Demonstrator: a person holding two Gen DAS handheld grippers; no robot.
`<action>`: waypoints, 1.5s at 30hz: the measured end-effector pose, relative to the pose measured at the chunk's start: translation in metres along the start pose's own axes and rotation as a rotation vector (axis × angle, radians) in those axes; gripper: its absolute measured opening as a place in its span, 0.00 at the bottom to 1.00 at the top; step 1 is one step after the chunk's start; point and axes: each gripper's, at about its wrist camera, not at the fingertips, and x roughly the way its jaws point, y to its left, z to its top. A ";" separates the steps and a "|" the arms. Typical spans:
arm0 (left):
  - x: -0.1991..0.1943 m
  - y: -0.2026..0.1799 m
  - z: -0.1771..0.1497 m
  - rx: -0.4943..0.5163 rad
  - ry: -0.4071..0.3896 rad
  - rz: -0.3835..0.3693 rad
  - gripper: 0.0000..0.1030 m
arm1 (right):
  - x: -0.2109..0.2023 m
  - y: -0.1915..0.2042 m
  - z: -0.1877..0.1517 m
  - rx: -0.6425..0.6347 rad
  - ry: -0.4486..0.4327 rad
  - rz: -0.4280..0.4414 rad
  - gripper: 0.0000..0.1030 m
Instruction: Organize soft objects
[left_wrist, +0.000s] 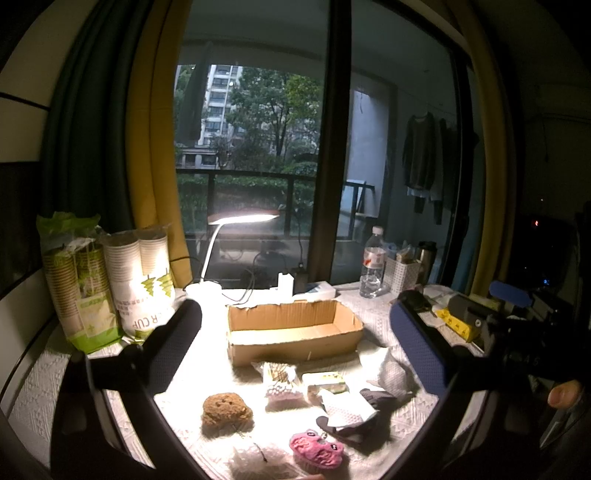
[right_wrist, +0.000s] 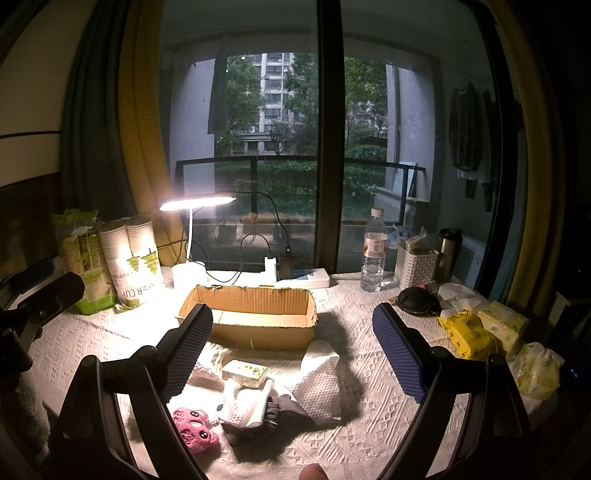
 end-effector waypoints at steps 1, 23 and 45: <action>0.000 0.000 0.000 0.000 0.000 0.000 1.00 | 0.000 0.000 0.000 0.000 -0.001 0.000 0.88; 0.000 0.000 0.000 0.000 0.000 0.000 1.00 | 0.000 0.001 -0.001 0.000 0.000 0.000 0.88; 0.033 0.010 -0.030 -0.018 0.146 0.027 1.00 | 0.035 -0.009 -0.025 0.013 0.090 -0.008 0.88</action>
